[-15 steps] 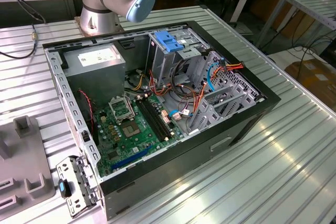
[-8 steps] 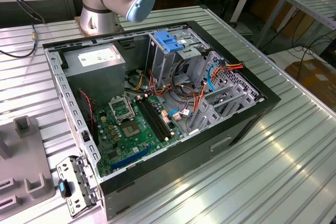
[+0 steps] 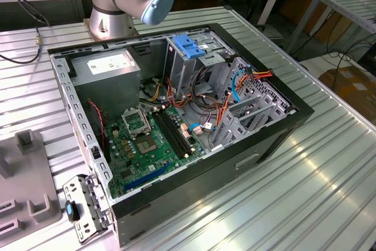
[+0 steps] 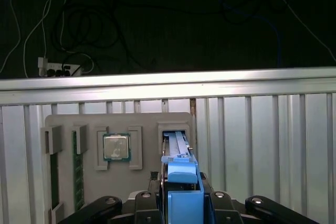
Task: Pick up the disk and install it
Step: 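Pick up the disk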
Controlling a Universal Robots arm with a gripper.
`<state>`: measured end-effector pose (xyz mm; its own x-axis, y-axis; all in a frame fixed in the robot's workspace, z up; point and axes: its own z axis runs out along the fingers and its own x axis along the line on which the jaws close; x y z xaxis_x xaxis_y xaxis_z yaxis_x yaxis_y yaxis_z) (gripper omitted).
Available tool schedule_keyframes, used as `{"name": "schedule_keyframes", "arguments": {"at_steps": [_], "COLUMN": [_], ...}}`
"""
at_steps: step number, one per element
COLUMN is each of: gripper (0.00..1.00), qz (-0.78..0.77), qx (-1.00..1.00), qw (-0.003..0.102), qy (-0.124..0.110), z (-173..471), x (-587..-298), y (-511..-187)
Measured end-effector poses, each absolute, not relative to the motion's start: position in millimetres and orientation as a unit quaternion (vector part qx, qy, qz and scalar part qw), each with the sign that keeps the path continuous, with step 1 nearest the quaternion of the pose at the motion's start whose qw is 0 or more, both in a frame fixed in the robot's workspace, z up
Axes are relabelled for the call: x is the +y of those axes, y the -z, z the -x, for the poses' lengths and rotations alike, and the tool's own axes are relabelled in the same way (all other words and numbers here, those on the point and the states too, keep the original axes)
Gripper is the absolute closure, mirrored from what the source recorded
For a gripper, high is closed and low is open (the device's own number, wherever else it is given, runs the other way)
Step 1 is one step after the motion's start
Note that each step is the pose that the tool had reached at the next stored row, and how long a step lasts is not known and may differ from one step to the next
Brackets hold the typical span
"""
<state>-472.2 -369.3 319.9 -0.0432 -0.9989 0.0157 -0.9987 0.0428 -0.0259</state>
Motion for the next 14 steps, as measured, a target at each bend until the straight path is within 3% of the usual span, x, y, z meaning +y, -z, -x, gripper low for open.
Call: {"name": "schedule_keyframes", "arguments": {"at_steps": [14], "gripper": [0.63], "qz": [0.692], "qx": [0.722], "qw": [0.003], "qy": [0.015], "z": [472], "x": [-369], "y": [-333]}}
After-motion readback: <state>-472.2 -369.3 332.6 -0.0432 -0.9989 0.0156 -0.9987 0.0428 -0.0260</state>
